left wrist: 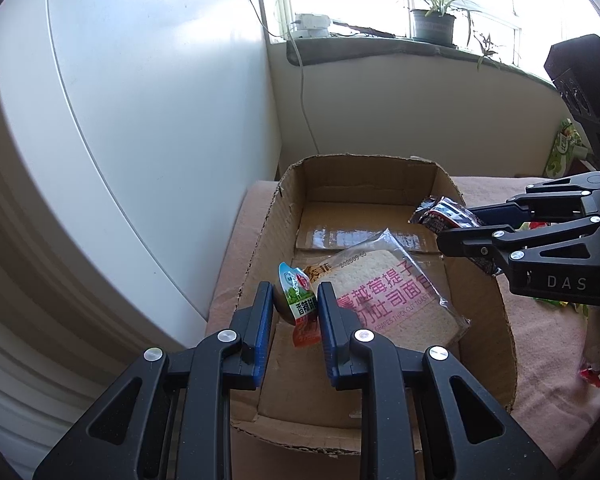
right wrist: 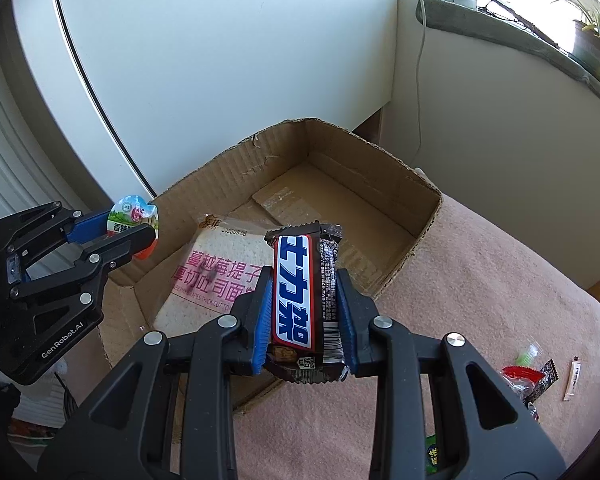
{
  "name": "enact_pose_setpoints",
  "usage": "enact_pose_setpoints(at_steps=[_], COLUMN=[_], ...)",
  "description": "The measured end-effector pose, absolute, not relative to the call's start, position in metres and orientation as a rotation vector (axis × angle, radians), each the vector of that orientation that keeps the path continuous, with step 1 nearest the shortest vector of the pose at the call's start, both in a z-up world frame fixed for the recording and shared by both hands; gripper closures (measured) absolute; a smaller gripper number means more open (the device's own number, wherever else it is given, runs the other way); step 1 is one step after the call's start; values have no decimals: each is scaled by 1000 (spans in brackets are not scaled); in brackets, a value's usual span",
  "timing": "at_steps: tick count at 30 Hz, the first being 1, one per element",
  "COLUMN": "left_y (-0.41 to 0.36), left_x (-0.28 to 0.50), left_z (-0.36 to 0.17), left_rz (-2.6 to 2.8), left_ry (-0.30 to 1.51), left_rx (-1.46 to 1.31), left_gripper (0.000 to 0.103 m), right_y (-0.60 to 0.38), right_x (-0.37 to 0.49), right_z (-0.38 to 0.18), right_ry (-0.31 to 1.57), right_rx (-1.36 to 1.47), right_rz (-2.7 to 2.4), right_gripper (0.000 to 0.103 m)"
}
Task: Organize snacks
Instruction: 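Carry both snacks over the box and open both tools to drop them, then withdraw both tools from the box back toward the snack pile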
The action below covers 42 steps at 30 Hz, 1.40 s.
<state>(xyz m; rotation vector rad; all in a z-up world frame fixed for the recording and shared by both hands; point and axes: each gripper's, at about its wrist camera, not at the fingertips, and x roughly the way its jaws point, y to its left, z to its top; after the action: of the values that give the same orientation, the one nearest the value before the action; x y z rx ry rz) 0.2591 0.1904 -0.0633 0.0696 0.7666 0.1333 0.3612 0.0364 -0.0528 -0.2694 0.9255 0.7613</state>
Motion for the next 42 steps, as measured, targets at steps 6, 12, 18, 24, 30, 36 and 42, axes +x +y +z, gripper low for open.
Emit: enact_pose_setpoints(at_steps=[6, 12, 18, 24, 30, 36, 42], left_y=[192, 192, 182, 168, 145, 107, 69], left_x=[257, 252, 241, 228, 210, 192, 180], left_z=[-59, -54, -46, -35, -36, -47, -54], left_rz=[137, 143, 132, 97, 52, -30, -93], left_ry=[755, 744, 718, 697, 677, 715, 736], left_rx=[52, 47, 51, 42, 15, -7, -44], left_gripper=[81, 73, 66, 59, 58, 57, 57], right_y=[38, 32, 25, 4, -38, -102, -163], right_x=[357, 349, 341, 329, 302, 272, 255], right_z=[-49, -35, -26, -13, 1, 6, 1], right_ry=[901, 857, 834, 810, 755, 722, 719], right_rx=[-280, -271, -270, -246, -240, -223, -205], right_rz=[755, 755, 744, 731, 681, 610, 537], right_gripper=[64, 39, 35, 34, 30, 29, 29])
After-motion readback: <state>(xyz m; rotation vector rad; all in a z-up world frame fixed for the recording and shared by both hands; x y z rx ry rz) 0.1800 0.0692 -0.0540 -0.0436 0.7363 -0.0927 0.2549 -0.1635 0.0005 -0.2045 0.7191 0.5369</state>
